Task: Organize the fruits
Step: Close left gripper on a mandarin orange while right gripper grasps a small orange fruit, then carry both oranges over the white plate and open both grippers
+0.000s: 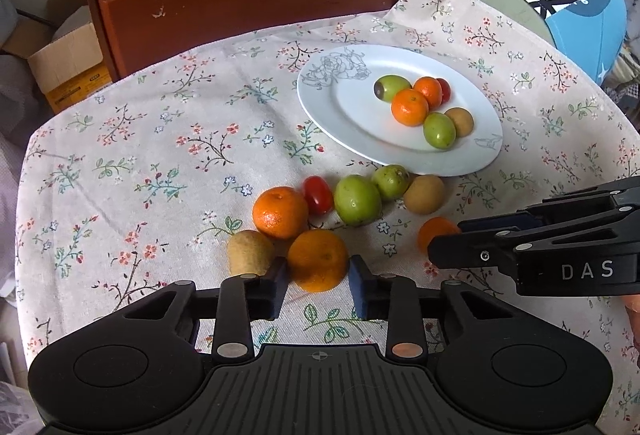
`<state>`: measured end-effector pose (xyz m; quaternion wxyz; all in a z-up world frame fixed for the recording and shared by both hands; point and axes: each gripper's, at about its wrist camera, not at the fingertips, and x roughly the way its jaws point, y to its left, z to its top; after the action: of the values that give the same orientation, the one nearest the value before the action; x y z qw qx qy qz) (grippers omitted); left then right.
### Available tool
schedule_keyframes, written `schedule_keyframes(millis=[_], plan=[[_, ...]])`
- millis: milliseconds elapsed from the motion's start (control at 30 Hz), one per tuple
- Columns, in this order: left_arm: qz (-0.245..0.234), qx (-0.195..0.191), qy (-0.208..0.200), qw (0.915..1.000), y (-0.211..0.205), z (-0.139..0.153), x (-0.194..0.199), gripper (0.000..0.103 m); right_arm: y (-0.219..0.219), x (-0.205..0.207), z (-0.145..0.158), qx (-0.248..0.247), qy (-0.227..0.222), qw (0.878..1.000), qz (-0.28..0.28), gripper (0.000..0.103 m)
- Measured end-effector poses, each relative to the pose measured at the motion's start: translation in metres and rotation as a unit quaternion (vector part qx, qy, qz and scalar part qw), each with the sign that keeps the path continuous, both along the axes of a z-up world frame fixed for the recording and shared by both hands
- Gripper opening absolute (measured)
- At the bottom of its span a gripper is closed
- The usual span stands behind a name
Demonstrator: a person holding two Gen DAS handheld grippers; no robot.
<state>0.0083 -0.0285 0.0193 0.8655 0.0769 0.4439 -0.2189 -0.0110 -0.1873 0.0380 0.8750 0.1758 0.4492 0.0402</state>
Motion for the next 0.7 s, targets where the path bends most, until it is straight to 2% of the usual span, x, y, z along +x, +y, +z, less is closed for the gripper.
schedule_keyframes(millis=[400, 700], plan=[[0.003, 0.003, -0.004, 1.0, -0.002, -0.001, 0.0, 0.03, 0.001, 0.0, -0.001, 0.0, 0.001, 1.0, 0.004, 0.028], [0.003, -0.003, -0.016, 0.9999, -0.004, 0.014, -0.004, 0.03, 0.0, -0.001, 0.012, 0.008, -0.018, 1.0, 0.006, 0.028]])
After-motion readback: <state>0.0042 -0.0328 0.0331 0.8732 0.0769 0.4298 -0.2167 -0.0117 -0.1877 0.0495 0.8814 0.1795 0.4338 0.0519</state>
